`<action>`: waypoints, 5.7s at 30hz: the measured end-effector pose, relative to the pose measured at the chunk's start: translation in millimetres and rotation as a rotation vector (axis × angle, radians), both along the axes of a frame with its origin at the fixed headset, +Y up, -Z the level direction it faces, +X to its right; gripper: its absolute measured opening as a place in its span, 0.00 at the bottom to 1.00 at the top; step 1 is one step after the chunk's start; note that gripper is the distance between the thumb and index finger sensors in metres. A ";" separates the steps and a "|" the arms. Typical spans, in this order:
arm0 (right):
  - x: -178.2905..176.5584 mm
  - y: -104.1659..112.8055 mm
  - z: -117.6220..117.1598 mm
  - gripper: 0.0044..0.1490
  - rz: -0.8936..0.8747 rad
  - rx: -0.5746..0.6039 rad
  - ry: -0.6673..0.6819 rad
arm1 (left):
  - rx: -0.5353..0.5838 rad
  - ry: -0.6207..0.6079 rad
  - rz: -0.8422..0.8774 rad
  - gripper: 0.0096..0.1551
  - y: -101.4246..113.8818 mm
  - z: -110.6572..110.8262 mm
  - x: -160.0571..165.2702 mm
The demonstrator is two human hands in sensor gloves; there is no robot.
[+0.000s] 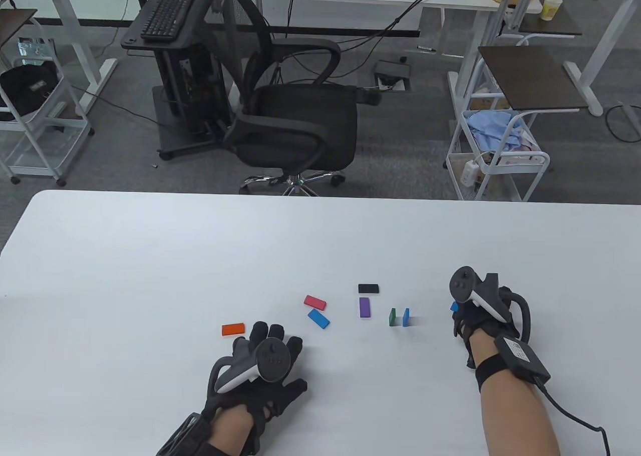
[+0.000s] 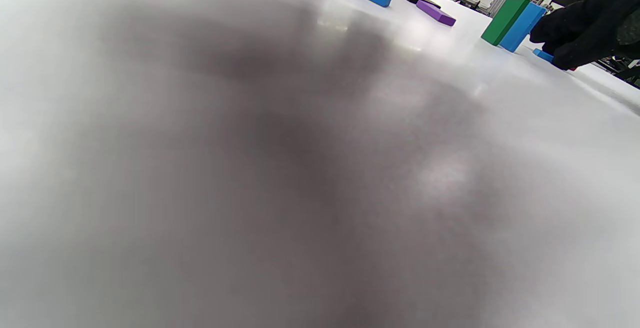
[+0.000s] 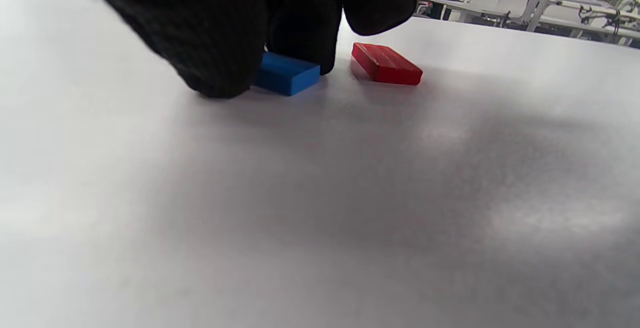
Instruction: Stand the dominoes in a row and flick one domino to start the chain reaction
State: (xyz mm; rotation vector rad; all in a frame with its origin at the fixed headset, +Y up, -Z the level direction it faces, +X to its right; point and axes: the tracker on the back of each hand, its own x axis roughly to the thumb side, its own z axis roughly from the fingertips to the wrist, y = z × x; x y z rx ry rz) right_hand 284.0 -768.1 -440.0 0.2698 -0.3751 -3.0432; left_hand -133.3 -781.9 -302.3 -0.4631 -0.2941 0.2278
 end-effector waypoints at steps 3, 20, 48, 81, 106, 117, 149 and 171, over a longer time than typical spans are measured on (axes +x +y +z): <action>-3.2 0.2 -1.4 0.39 0.022 -0.008 0.003 | -0.002 -0.002 0.000 0.49 -0.4 0.2 0.2; 0.0 5.1 12.1 0.34 -0.131 0.084 -0.022 | 0.013 0.003 0.013 0.49 1.8 0.4 -0.2; -7.0 12.4 36.8 0.34 -0.701 0.127 0.045 | 0.010 -0.006 0.012 0.49 1.8 1.1 -0.3; -27.7 -15.1 34.5 0.35 -0.682 0.061 0.030 | 0.006 -0.004 0.015 0.49 0.5 0.4 -1.3; 24.3 15.8 32.3 0.45 -0.706 0.115 -0.005 | 0.023 -0.015 0.012 0.49 0.4 0.1 1.0; 70.9 15.0 24.8 0.45 -0.558 0.166 -0.165 | 0.022 -0.001 0.014 0.48 0.3 -0.2 -1.4; 70.5 -7.7 -19.3 0.40 -0.274 0.036 -0.323 | 0.018 0.001 -0.019 0.48 0.4 0.6 0.2; 59.3 9.7 -1.7 0.33 -0.309 0.094 -0.203 | 0.035 -0.001 -0.004 0.48 1.8 0.5 0.0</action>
